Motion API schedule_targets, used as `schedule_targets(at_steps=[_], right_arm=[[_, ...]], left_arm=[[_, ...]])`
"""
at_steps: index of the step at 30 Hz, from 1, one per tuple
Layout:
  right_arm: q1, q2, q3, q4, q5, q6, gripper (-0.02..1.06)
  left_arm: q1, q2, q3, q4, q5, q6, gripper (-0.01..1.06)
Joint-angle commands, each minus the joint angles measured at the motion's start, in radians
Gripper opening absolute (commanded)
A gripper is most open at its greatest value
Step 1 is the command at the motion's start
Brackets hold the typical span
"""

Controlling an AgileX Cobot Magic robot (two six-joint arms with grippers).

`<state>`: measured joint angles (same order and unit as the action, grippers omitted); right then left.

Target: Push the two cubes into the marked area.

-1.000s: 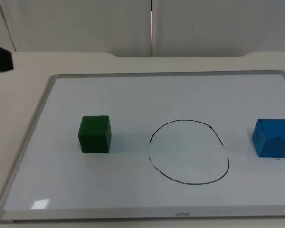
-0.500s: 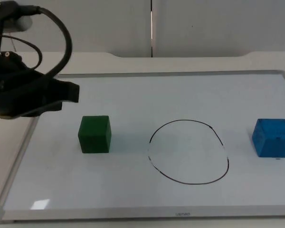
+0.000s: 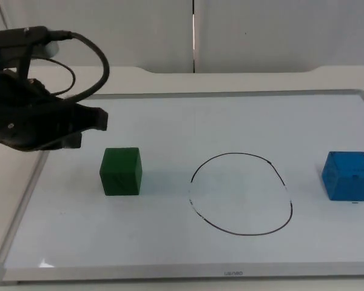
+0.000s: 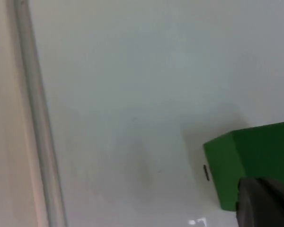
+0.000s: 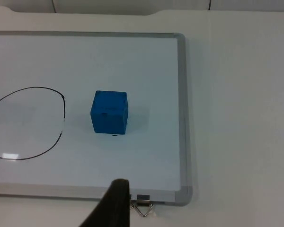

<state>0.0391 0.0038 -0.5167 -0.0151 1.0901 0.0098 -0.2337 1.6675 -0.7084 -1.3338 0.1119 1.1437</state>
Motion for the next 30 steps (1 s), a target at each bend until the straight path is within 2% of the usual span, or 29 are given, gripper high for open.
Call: schedule_targets(at_steps=[1,3,12,20,30], right_arm=[[-0.006,-0.004,0.0,0.0,-0.012,0.001,1.05],[-0.006,-0.004,0.0,0.0,-0.012,0.001,1.05],[-0.006,-0.004,0.0,0.0,-0.012,0.001,1.05],[-0.006,-0.004,0.0,0.003,-0.012,0.001,1.05],[-0.006,-0.004,0.0,0.003,-0.012,0.001,1.05]], left_arm=[[0.033,0.021,-0.014,-0.01,0.037,0.007,0.0],[0.072,0.05,-0.02,-0.007,0.068,0.019,0.0],[0.069,0.172,-0.066,-0.035,0.092,0.061,0.0],[0.069,0.257,-0.136,-0.048,0.165,0.061,0.0],[0.067,0.306,-0.144,-0.078,0.163,0.07,0.0]])
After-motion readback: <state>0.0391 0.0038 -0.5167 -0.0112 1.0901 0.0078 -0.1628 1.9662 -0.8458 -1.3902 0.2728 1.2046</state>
